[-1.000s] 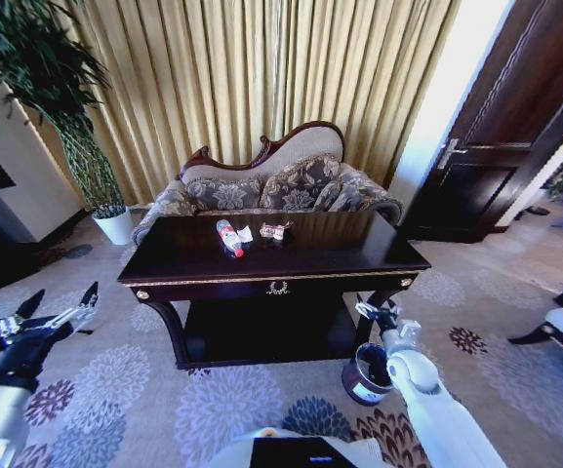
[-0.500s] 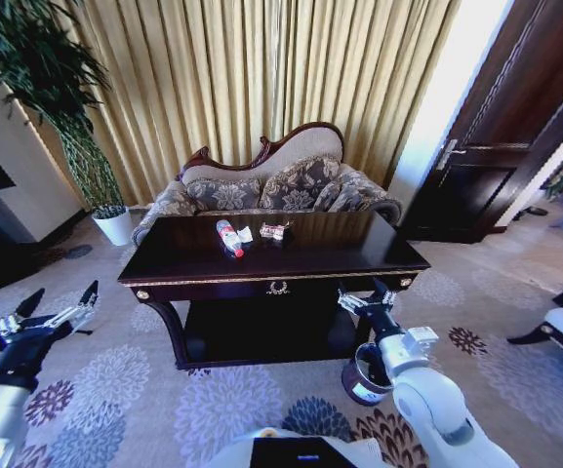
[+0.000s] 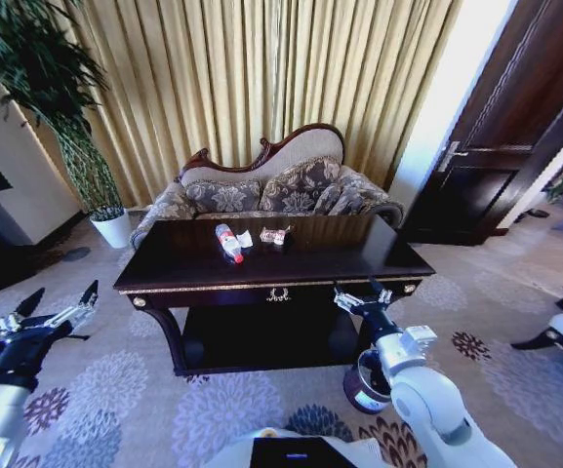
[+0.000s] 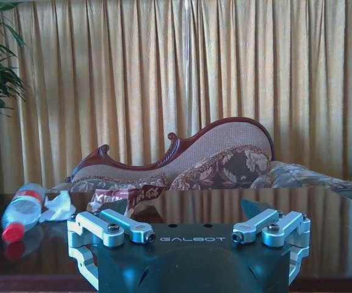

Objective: Move to the front of the table and place the trash on the table into the trash bin.

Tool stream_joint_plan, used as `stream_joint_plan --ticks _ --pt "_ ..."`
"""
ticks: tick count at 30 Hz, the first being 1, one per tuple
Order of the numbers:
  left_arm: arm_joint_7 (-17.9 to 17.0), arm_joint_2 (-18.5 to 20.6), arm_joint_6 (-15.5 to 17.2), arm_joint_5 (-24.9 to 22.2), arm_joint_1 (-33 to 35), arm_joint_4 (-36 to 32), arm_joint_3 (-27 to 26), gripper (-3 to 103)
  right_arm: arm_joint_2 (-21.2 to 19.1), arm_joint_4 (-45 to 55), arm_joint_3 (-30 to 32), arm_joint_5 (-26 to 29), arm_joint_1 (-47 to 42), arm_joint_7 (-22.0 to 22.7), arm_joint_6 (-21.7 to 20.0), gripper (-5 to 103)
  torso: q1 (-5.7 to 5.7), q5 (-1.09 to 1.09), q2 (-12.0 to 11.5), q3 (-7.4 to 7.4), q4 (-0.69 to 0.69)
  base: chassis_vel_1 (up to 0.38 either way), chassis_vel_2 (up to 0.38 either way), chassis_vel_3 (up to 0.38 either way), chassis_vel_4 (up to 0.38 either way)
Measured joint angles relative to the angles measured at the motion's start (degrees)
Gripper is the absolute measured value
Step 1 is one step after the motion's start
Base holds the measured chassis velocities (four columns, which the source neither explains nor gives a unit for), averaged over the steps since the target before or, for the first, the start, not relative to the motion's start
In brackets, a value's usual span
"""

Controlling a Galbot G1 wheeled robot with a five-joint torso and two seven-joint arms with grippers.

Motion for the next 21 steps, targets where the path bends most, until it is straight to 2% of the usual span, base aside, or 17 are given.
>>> stream_joint_plan --ticks 9,15,18,21 --pt "0.0 0.0 0.1 0.0 -0.1 0.0 0.1 100 -0.1 -0.3 -0.1 -0.9 0.3 0.0 0.1 100 0.04 0.0 0.0 0.02 0.0 -0.25 0.246 0.247 -0.242" --pt "0.0 -0.2 0.1 0.0 0.0 0.0 -0.1 100 -1.0 -1.0 -0.2 0.3 0.7 -0.1 0.0 100 0.11 -0.01 -0.1 0.04 -0.01 -0.095 0.136 0.115 -0.131" --pt "0.0 -0.2 0.1 0.0 0.2 0.0 -0.2 100 -2.4 -1.2 -0.4 3.3 1.4 -0.1 -0.8 100 0.03 0.0 0.0 0.01 -0.01 -0.023 -0.003 0.003 -0.018" --pt "0.0 -0.1 0.1 0.0 0.4 0.0 -0.3 100 -6.0 -1.1 -1.4 10.4 4.1 0.1 -3.2 100 -0.06 0.02 0.0 -0.03 0.0 0.03 -0.045 -0.023 0.027"
